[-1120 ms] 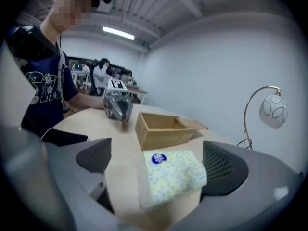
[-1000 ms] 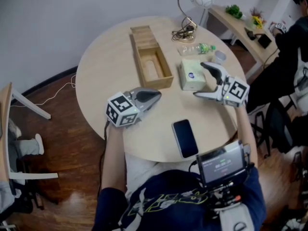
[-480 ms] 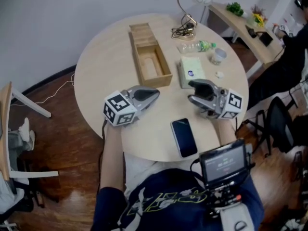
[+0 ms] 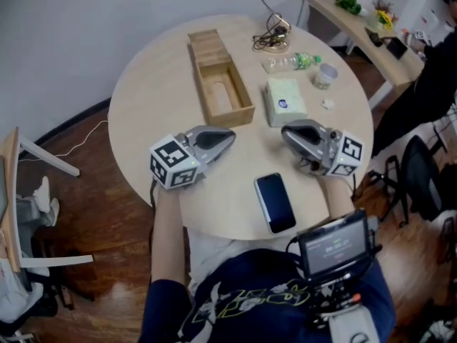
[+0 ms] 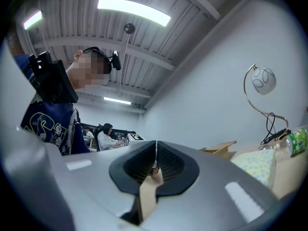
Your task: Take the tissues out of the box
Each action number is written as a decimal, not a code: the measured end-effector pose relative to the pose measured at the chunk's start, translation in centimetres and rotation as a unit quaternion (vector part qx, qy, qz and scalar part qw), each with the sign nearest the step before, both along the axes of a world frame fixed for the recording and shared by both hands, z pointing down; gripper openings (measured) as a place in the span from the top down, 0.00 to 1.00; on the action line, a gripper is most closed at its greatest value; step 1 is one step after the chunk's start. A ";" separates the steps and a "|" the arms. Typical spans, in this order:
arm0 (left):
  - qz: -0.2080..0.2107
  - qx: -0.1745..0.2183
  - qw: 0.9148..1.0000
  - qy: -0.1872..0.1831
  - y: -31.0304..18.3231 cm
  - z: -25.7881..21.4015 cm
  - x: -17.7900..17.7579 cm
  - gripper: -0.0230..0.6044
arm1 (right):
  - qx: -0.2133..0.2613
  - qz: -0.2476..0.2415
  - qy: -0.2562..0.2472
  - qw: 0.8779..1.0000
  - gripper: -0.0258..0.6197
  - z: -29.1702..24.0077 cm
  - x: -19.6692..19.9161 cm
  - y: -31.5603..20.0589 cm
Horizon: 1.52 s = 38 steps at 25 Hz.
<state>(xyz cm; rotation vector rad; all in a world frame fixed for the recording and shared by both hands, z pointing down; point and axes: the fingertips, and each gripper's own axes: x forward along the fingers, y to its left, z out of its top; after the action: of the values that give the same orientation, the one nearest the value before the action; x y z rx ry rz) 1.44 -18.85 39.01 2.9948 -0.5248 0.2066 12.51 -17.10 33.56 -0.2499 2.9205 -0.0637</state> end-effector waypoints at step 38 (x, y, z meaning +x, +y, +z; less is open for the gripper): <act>0.012 0.000 1.000 0.002 0.5 0.2 0.0 0.96 | -0.025 -0.008 0.173 0.985 0.96 5.7 -4.0 0.2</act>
<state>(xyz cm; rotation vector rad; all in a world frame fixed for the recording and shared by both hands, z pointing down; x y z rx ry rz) 1.48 -18.34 39.20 3.0031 -0.4879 0.2023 8.53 -16.94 39.21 -0.2681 3.2700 -0.1063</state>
